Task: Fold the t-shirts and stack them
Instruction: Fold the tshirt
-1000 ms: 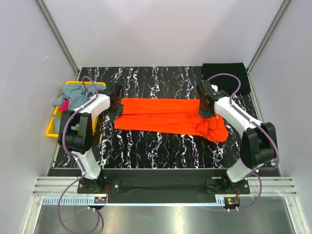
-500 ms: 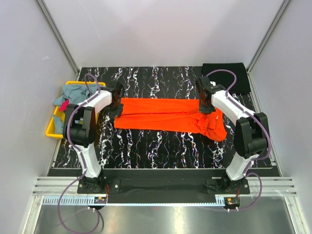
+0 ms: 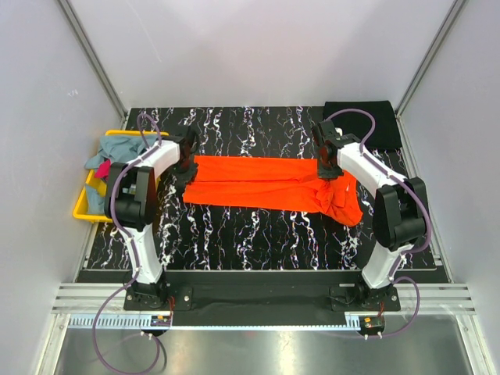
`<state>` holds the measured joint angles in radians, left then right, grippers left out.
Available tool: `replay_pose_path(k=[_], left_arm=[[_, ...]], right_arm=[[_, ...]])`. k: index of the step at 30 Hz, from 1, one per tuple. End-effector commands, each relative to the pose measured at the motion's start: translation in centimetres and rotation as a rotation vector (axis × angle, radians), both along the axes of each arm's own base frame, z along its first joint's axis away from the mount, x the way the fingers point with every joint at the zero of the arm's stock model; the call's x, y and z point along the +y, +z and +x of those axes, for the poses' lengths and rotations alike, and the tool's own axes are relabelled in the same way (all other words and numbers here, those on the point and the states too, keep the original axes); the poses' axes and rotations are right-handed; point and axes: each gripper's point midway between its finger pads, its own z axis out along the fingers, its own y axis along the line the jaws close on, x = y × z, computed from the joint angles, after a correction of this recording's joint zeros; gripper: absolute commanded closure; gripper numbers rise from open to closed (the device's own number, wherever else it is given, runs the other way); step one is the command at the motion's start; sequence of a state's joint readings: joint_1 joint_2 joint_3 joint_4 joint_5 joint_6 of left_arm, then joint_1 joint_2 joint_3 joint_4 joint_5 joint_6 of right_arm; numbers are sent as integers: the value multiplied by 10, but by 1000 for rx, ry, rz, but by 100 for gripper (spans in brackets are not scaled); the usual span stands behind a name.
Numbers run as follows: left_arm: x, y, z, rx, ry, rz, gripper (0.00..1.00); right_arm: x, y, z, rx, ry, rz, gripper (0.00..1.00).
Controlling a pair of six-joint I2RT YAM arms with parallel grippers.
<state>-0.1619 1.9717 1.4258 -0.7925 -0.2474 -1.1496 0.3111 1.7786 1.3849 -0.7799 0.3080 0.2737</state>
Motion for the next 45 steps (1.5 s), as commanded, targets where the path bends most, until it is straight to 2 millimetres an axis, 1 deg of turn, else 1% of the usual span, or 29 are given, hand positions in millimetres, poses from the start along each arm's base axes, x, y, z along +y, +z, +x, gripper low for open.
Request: replay_pose_path(k=[1, 2, 3, 6, 10, 11, 12, 13, 14, 15, 16, 17, 18, 19, 20, 21, 22, 23, 24, 25, 26, 27, 28, 29, 31, 33, 38, 41, 45], left_arm=[[10, 37, 18, -100, -19, 34, 77], [10, 45, 20, -120, -24, 35, 78], [12, 48, 20, -126, -26, 47, 81], [15, 57, 22, -148, -29, 60, 80], [18, 65, 19, -162, -50, 82, 78], [18, 71, 21, -177, -62, 88, 78], [13, 74, 20, -177, -118, 98, 78], [9, 82, 25, -195, -188, 119, 78], [2, 87, 28, -214, -203, 116, 78], [-15, 89, 26, -215, -313, 144, 78], [-23, 92, 25, -221, -365, 154, 78], [-32, 93, 23, -225, -411, 157, 78], [-47, 91, 18, -221, -475, 148, 78], [-55, 90, 15, -224, -504, 129, 78], [-62, 84, 11, -241, -538, 108, 78], [-77, 81, 5, -254, -581, 40, 78], [-82, 76, 2, -265, -592, 9, 78], [-85, 69, -2, -291, -596, -17, 78], [-90, 66, -6, -301, -603, -45, 78], [-89, 57, -12, -291, -609, -54, 78], [-90, 55, -11, -299, -605, -60, 78], [-91, 52, -13, -294, -606, -67, 78], [-91, 48, -15, -282, -606, -69, 78], [-91, 41, -18, -265, -604, -73, 78], [-87, 32, -22, -243, -594, -68, 78], [-82, 21, -25, -212, -582, -53, 78], [-71, 2, -31, -162, -550, -26, 78], [-65, -4, -34, -143, -537, -15, 78], [-57, -9, -36, -127, -516, -1, 79]], right_arm=[[0, 12, 16, -51, 9, 4, 92], [-1, 13, 15, -52, 6, 4, 92], [0, 13, 14, -52, 2, 11, 92], [5, 12, 13, -45, 9, 39, 92], [3, 7, 13, -37, -2, 22, 87], [2, 6, 14, -34, -5, 14, 82], [2, 7, 17, -39, -11, 13, 79], [2, 10, 18, -39, -21, 10, 73], [0, 8, 15, -26, -34, 3, 69], [-1, 15, 18, -46, -97, 16, 65], [-4, 19, 16, -47, -141, 12, 61], [-9, 23, 7, -26, -186, -6, 57], [-6, 29, 6, -43, -259, 35, 53], [-3, 30, 0, -37, -289, 62, 52], [6, 38, -5, -44, -304, 138, 51], [11, 30, -15, -25, -357, 183, 51], [13, 29, -22, -22, -374, 210, 51], [20, 37, -25, -51, -377, 277, 51], [19, 22, -40, -19, -396, 286, 51], [21, 19, -40, -38, -400, 309, 51], [19, 20, -45, -51, -410, 314, 51], [17, 10, -54, -29, -432, 308, 51], [17, 7, -56, -23, -434, 311, 51], [23, 5, -56, -19, -421, 342, 52], [26, -5, -61, 4, -406, 354, 52], [23, -15, -65, 24, -409, 336, 52], [12, -31, -56, 26, -363, 243, 52], [0, -34, -52, 20, -316, 160, 53], [-3, -38, -46, 10, -223, 116, 53]])
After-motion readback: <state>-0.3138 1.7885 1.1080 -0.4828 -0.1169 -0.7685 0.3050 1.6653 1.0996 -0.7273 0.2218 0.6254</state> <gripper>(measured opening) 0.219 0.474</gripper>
